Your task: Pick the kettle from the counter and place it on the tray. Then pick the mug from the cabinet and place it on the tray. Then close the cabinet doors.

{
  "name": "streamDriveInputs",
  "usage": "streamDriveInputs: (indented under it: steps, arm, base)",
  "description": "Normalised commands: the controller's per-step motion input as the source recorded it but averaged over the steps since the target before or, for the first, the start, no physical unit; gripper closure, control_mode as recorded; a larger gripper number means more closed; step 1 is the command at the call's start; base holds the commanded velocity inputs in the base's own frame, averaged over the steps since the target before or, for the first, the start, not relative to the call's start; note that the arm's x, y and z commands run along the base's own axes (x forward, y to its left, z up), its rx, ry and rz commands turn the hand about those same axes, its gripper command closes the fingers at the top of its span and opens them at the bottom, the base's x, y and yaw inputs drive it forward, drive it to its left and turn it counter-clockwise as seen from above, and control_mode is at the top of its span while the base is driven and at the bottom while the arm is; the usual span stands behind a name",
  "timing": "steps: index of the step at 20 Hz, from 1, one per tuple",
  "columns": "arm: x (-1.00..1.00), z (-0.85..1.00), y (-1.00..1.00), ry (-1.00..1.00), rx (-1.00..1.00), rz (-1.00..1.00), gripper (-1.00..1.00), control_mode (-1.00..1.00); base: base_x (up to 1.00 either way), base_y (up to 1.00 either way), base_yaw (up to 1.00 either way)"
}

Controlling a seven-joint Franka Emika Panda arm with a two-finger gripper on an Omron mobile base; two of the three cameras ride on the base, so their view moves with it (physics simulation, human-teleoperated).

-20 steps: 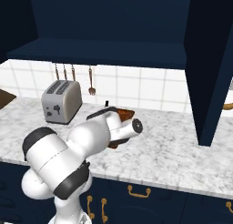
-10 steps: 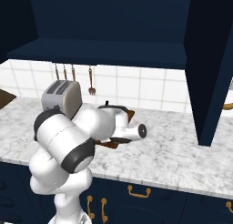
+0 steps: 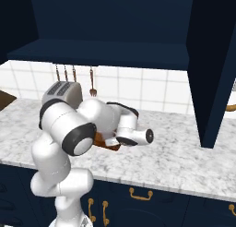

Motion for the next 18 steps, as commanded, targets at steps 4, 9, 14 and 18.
streamDriveInputs:
  steps: [4, 9, 14, 18]
  arm:
    - [-0.11, 0.00, 0.05, -0.02, 0.00, 0.00, -1.00, -1.00]
    - [-0.51, 0.35, 0.03, -0.12, 0.00, 0.00, -1.00, -1.00]
    - [-0.81, 0.97, 0.00, -0.06, 0.00, -0.07, -1.00, -1.00]
    - [-0.83, 1.00, -0.12, 0.00, 0.01, -0.15, -1.00, -1.00]
  base:
    - [0.00, 0.00, 0.00]
    - [0.00, 0.00, 0.00]
    - [0.00, 0.00, 0.00]
    - [0.00, 0.00, 0.00]
